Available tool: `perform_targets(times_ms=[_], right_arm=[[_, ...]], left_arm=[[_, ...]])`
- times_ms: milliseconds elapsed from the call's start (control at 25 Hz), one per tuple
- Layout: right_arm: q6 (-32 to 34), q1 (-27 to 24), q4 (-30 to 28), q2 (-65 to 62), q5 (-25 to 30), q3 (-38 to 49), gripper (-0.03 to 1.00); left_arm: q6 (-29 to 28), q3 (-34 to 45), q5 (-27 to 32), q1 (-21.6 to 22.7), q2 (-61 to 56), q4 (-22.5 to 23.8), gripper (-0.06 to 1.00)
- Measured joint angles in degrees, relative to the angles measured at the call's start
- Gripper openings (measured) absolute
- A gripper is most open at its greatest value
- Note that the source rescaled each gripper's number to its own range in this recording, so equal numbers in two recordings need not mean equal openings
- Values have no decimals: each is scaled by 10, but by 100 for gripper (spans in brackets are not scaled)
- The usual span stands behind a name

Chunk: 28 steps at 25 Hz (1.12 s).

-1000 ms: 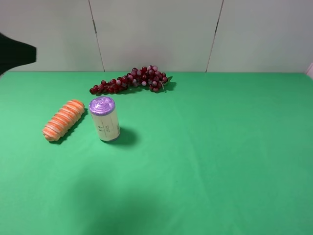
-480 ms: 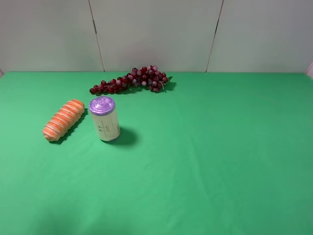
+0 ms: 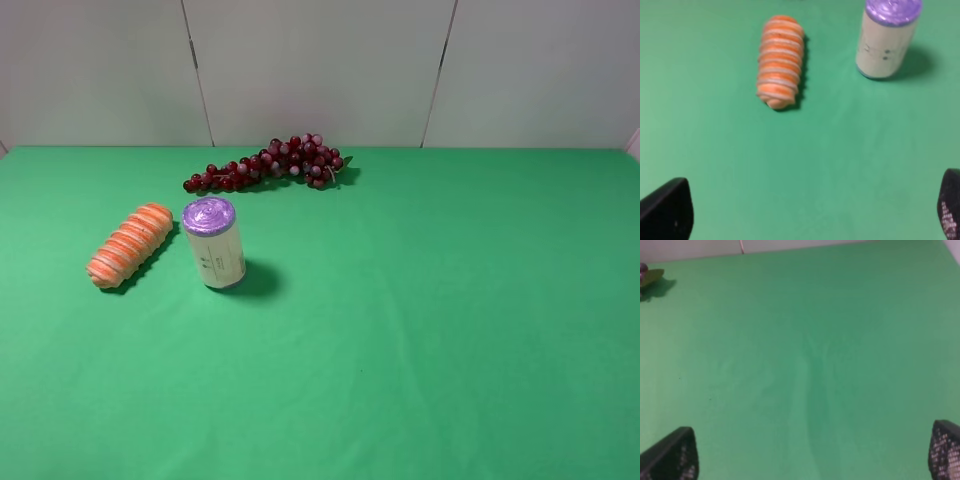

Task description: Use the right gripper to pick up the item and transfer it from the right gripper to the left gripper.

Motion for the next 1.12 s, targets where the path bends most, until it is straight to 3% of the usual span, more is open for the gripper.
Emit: perform_targets(times_ms=[200, 1120], right_arm=[[0, 0, 0, 0, 0, 0, 100], [0, 0, 0, 0, 0, 0, 100]], left_arm=[[0, 46, 16, 0, -67, -19, 100], [0, 48, 16, 15, -118, -37, 100]])
